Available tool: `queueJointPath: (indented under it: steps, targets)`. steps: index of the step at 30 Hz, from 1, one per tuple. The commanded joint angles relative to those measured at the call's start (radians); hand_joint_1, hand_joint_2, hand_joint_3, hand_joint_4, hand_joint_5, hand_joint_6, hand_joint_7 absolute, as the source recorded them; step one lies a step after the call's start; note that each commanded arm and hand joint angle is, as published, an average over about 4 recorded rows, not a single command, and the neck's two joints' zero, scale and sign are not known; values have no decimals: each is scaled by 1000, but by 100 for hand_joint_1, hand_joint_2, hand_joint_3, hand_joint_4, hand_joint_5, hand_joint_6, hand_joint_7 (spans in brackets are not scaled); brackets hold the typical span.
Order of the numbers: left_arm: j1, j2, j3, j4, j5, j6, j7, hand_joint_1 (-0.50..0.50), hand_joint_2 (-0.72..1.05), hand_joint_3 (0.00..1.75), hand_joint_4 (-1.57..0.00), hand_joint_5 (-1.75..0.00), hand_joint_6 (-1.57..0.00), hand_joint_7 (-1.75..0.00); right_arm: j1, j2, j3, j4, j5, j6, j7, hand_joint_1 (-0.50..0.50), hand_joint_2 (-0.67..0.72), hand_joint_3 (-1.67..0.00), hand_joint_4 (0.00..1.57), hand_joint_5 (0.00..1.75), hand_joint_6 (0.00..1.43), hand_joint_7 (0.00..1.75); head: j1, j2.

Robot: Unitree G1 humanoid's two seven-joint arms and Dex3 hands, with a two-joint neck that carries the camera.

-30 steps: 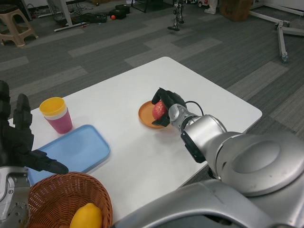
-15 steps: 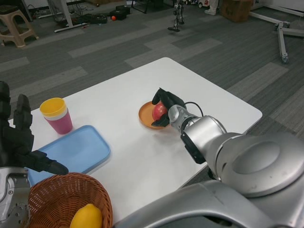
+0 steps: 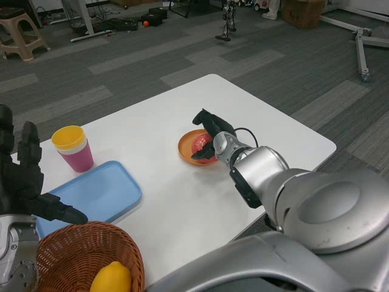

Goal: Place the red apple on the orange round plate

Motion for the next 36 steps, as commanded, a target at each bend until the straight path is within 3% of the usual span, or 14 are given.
queueJointPath:
  steps: [1,5,10,15,20,25,29,36]
  targets:
    - [0,-1,-4,4,0,-6,1,-50,-55,9,-2,0,-5,-14,-19,4,4,-14,1,7,2,-25,-29,-40,14,15,0,82,1,1]
    - [1,-1,-4,3,0,-6,0,-50,-55,9,-3,0,-5,-14,-19,5,4,-16,1,4,7,-29,-27,-44,1,7,0,77,4,4]
    - [9,-1,0,2,0,-6,0,-50,-55,7,0,0,-5,-14,-14,7,2,-20,3,-10,31,-41,-18,-48,0,0,0,77,8,5]
    - [16,-1,6,1,0,-7,0,-50,-55,2,0,0,-5,-14,15,7,-8,-52,8,-21,60,-42,-10,-44,0,0,0,65,12,9]
    - [21,-1,13,1,0,-8,1,-50,-55,2,0,0,-5,-14,62,11,-29,-120,9,-34,93,-46,33,-18,0,0,0,44,17,15]
    - [24,1,17,0,0,-8,1,-50,-55,9,-2,0,-5,-14,130,23,-68,-229,18,-51,114,-48,63,-4,0,0,0,24,19,21]
    - [26,1,21,-2,0,-8,1,-50,-55,9,-2,0,-5,-14,196,32,-73,-312,91,-105,120,-44,72,0,0,0,0,30,22,30]
    - [35,4,27,-7,1,-10,0,-50,-55,9,-1,0,-5,-14,312,37,-54,-498,239,-218,105,-38,72,0,0,0,0,42,24,50]
